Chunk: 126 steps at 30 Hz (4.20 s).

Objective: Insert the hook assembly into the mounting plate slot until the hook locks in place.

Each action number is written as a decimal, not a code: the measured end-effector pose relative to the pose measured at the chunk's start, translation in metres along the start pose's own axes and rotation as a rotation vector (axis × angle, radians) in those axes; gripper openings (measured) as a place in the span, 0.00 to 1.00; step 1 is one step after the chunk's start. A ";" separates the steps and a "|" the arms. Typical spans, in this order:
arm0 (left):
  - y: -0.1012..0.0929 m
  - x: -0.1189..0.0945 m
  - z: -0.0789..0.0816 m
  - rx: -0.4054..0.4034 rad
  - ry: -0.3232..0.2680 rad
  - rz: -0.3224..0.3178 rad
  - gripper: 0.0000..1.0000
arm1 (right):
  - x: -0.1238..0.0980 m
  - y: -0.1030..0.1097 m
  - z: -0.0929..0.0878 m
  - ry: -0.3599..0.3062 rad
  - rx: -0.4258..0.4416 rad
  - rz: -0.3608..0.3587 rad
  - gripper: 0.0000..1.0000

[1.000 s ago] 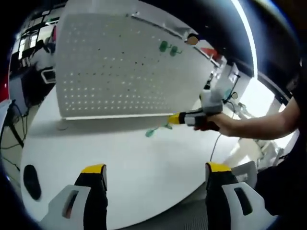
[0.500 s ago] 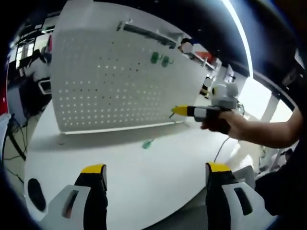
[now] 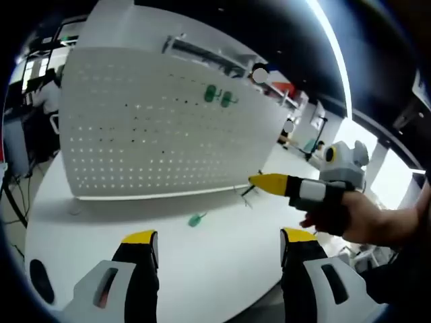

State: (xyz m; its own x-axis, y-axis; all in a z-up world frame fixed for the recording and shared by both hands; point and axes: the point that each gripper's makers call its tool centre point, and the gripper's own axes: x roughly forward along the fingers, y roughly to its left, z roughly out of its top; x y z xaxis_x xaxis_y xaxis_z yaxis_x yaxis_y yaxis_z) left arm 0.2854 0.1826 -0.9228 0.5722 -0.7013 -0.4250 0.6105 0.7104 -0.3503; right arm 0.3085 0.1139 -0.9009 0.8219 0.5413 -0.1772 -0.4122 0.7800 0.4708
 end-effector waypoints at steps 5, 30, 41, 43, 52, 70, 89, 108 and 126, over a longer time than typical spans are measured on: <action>-0.001 0.004 -0.002 -0.009 0.011 -0.004 0.71 | -0.002 0.028 -0.005 -0.004 -0.007 0.058 0.00; -0.038 -0.006 0.029 -0.114 -0.063 -0.138 0.12 | -0.010 0.078 0.024 -0.139 -0.029 0.147 0.00; -0.040 -0.013 0.034 -0.147 -0.087 -0.156 0.04 | -0.015 0.089 0.027 -0.161 -0.067 0.153 0.00; -0.037 -0.015 0.035 -0.161 -0.099 -0.151 0.04 | -0.015 0.091 0.025 -0.157 -0.080 0.155 0.01; -0.033 -0.020 0.038 -0.141 -0.119 -0.117 0.01 | -0.014 0.098 0.023 -0.130 -0.137 0.164 0.02; -0.023 -0.027 0.049 0.233 -0.117 0.019 0.01 | -0.011 0.102 0.021 -0.034 -0.105 0.246 0.08; -0.026 -0.034 0.062 0.374 -0.167 0.046 0.01 | -0.003 0.109 0.026 -0.042 0.047 0.295 0.04; -0.017 -0.040 0.046 0.363 -0.133 0.052 0.03 | -0.001 0.111 0.007 0.019 0.051 0.274 0.01; -0.020 -0.041 0.038 0.320 -0.176 0.010 0.58 | -0.003 0.099 0.013 0.005 -0.066 0.220 0.01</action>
State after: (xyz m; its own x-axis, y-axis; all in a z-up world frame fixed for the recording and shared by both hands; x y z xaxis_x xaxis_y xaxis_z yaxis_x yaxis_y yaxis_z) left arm 0.2705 0.1947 -0.8665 0.6475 -0.7138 -0.2668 0.7291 0.6822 -0.0558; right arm 0.2703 0.1854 -0.8424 0.7078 0.7017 -0.0809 -0.6061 0.6622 0.4407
